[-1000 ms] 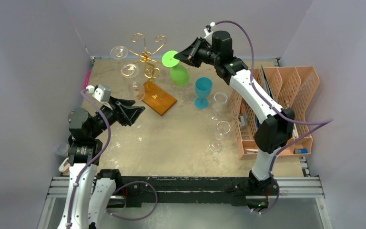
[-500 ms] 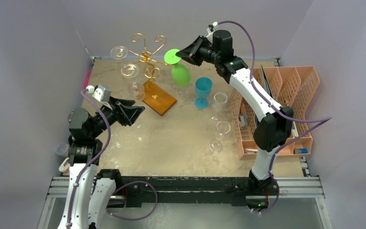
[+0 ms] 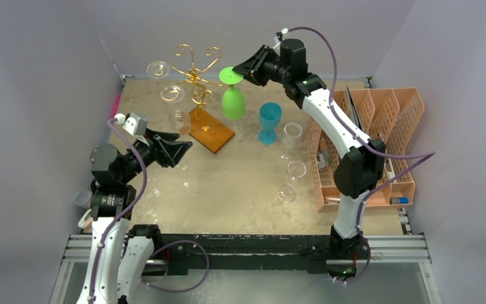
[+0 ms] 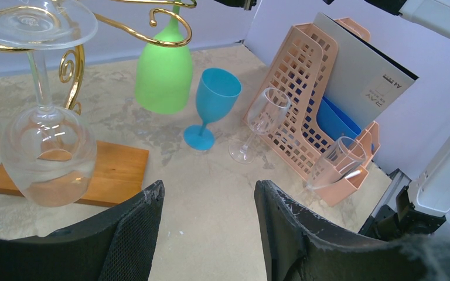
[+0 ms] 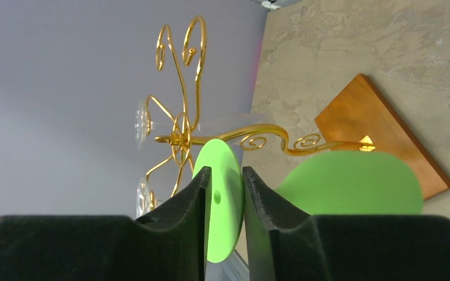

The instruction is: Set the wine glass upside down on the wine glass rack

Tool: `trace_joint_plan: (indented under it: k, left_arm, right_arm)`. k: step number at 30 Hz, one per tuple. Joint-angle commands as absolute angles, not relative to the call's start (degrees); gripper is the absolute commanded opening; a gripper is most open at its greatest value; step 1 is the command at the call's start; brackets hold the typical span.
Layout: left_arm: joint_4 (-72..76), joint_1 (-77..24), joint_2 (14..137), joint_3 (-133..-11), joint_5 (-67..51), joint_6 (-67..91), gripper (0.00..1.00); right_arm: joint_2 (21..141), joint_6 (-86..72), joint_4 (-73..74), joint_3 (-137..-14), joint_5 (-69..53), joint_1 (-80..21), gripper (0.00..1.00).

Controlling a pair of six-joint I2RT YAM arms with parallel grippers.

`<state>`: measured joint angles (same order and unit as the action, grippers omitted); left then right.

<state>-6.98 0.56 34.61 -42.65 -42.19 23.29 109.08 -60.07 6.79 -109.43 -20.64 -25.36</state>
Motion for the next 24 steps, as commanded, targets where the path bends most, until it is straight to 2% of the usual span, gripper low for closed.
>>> trace_joint_plan:
  k: [1,5,9,14,24]
  left_arm:
    - [-6.19,0.35,34.32,-43.73,-42.22,22.15,0.57]
    - [-6.37,0.35,34.34,-43.85,-42.02,22.06,0.57]
    - [-6.93,0.42,34.3,-44.07,-42.15,21.77,0.57]
    - [-7.45,0.4,34.28,-44.36,-41.91,21.38,0.58]
    - [-8.64,0.41,33.84,-44.73,-41.02,21.53,0.62]
  right_arm:
    - [108.37,-58.83,5.23,-110.12,-19.2,-25.16,0.31]
    - [107.97,-58.07,5.5,-110.37,-18.74,-25.14,0.39]
    - [106.73,-55.77,7.62,-110.79,-17.53,-24.98,0.53]
    - [102.78,-52.57,7.86,-108.69,-14.86,-25.01,0.61]
    - [89.82,-44.58,10.16,-98.99,-10.36,-24.96,0.63]
